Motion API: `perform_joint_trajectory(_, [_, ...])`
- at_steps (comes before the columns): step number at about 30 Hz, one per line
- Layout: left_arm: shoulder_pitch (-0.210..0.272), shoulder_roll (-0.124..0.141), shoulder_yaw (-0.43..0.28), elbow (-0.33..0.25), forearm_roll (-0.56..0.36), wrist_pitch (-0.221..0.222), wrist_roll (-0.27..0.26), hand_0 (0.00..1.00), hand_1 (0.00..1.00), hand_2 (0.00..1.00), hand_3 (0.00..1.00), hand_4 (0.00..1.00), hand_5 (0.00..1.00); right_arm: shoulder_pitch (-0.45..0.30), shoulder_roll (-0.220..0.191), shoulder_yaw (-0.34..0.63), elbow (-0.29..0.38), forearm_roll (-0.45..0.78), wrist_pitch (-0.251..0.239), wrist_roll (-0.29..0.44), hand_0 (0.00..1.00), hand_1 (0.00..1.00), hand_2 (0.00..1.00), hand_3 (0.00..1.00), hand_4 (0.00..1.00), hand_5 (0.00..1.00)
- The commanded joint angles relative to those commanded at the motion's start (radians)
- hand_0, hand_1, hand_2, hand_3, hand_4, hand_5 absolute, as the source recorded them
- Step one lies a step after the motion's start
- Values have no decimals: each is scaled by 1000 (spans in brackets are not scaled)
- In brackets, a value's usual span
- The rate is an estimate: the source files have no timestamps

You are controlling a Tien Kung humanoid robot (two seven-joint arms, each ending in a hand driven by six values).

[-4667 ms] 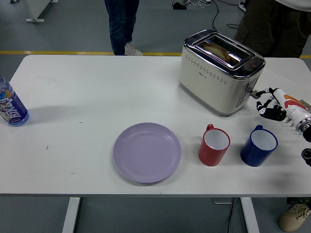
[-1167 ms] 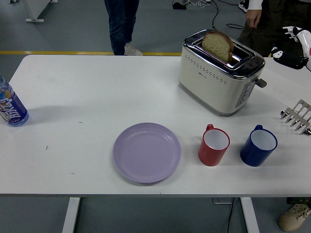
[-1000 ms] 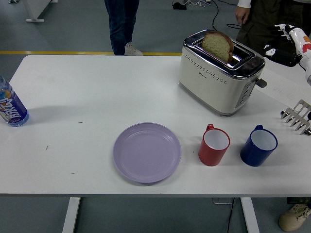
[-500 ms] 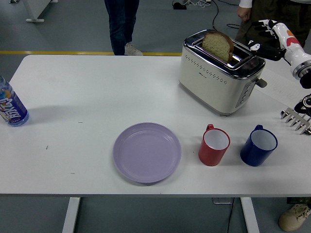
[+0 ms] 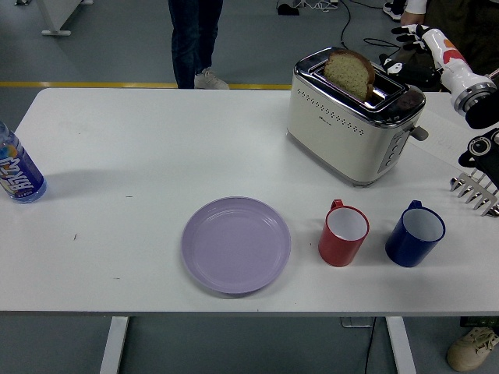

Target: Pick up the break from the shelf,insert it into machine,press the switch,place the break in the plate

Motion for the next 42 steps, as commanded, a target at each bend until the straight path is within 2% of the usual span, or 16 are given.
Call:
perform_joint_trajectory(15, [-9, 3, 12, 0, -11, 1, -2, 632, 488, 469, 546, 339, 805, 121, 64, -71, -120, -10, 44, -32, 883, 815, 813, 846, 701, 382])
perform_joint_trajectory(24, [-11, 4, 17, 0, -17, 3, -3, 633, 487, 468, 543, 339, 805, 162, 94, -109, -182, -5, 67, -47, 881, 812, 805, 846, 705, 385])
perform_joint_trajectory(33, [-14, 5, 22, 0, -21, 3, -3, 633, 487, 466, 543, 340, 804, 227, 142, -149, -268, -21, 80, -56, 879, 807, 799, 844, 710, 383])
perform_joint_trajectory(42, [-17, 8, 25, 0, -23, 5, -3, 633, 486, 465, 543, 342, 801, 274, 177, -187, -326, -36, 115, -79, 855, 773, 774, 836, 714, 391])
